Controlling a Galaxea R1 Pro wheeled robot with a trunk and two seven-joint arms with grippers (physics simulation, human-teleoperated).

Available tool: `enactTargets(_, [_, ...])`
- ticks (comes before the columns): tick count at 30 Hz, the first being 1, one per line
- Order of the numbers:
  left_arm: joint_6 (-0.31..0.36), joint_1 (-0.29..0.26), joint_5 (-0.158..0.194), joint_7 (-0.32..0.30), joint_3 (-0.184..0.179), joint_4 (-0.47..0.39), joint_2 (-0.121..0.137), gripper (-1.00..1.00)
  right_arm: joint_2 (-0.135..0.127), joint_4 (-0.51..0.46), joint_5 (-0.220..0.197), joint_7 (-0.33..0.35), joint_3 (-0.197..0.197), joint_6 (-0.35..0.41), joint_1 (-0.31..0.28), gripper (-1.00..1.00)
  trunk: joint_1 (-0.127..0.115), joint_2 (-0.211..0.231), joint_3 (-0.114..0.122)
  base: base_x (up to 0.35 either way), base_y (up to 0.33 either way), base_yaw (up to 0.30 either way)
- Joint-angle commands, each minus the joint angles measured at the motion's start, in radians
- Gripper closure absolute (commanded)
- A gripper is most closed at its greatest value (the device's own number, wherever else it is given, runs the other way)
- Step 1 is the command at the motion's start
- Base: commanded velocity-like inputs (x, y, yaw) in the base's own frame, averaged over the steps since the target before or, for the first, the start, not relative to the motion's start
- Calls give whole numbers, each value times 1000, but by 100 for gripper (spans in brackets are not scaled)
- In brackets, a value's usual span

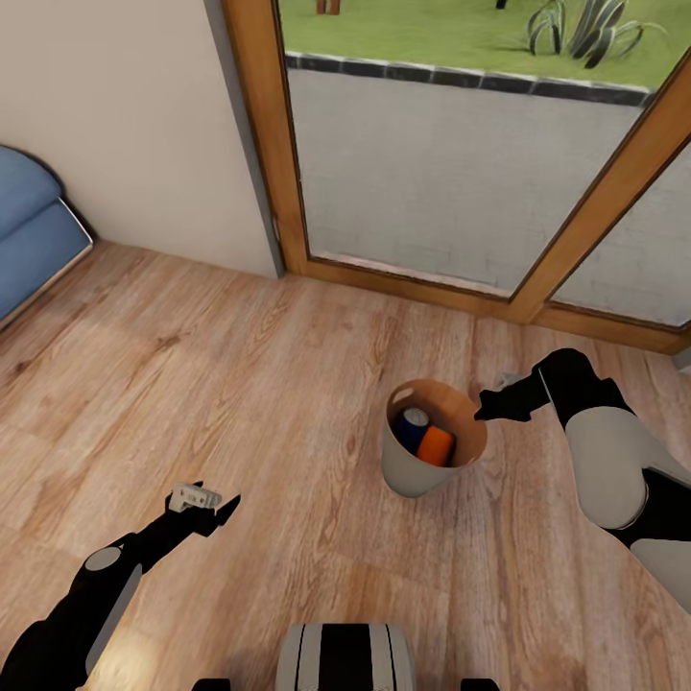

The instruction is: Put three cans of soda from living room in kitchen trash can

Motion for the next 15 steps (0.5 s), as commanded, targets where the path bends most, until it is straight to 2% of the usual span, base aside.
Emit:
enactTargets(1, [0,0,0,0,0,3,0,-100,0,0,-23,4,-2,13,0,100,4,-7,-3,0,0,0])
enactTargets(11, [0,0,4,0,0,16,0,-100,-2,0,-22,4,-2,13,0,100,4,-7,-3,0,0,0])
enactTargets(15, [0,0,3,0,0,17,0,-100,-2,0,-22,4,-1,13,0,100,19,-35,-16,0,0,0])
